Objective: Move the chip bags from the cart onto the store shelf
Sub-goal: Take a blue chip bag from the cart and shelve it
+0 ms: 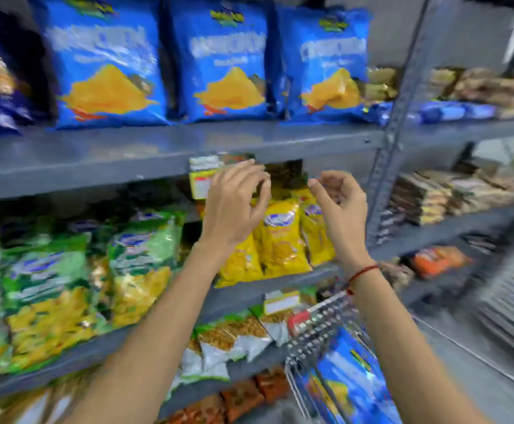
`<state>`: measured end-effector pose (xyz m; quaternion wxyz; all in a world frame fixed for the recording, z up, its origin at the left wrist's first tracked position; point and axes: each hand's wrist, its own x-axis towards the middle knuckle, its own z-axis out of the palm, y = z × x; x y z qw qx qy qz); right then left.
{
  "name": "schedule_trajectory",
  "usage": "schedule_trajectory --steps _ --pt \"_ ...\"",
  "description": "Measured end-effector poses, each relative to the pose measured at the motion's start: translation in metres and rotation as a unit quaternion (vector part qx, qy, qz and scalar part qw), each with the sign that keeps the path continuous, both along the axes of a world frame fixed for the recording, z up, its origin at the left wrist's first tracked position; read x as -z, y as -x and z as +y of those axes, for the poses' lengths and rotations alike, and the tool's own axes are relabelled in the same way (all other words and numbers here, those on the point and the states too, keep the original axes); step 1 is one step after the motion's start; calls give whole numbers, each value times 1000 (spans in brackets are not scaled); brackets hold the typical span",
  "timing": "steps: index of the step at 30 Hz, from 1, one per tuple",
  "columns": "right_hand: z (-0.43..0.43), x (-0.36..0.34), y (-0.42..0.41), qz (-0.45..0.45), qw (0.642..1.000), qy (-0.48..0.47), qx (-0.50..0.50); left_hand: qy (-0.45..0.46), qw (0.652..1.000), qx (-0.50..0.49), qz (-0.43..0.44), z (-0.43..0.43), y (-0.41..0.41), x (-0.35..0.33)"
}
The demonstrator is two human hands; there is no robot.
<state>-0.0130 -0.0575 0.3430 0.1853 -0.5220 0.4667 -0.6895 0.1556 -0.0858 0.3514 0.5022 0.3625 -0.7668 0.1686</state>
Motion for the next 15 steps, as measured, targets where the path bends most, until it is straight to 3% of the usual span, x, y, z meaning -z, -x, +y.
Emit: schedule_trajectory --steps 4,7,15 --pt "26 76 75 -13 992 -99 71 -53 993 97 -32 3 78 52" --pt "52 140 118 -34 975 -178 130 -161 972 154 -79 5 124 111" --pt "107 307 182 -86 880 -431 180 -474 841 182 -189 15 184 270"
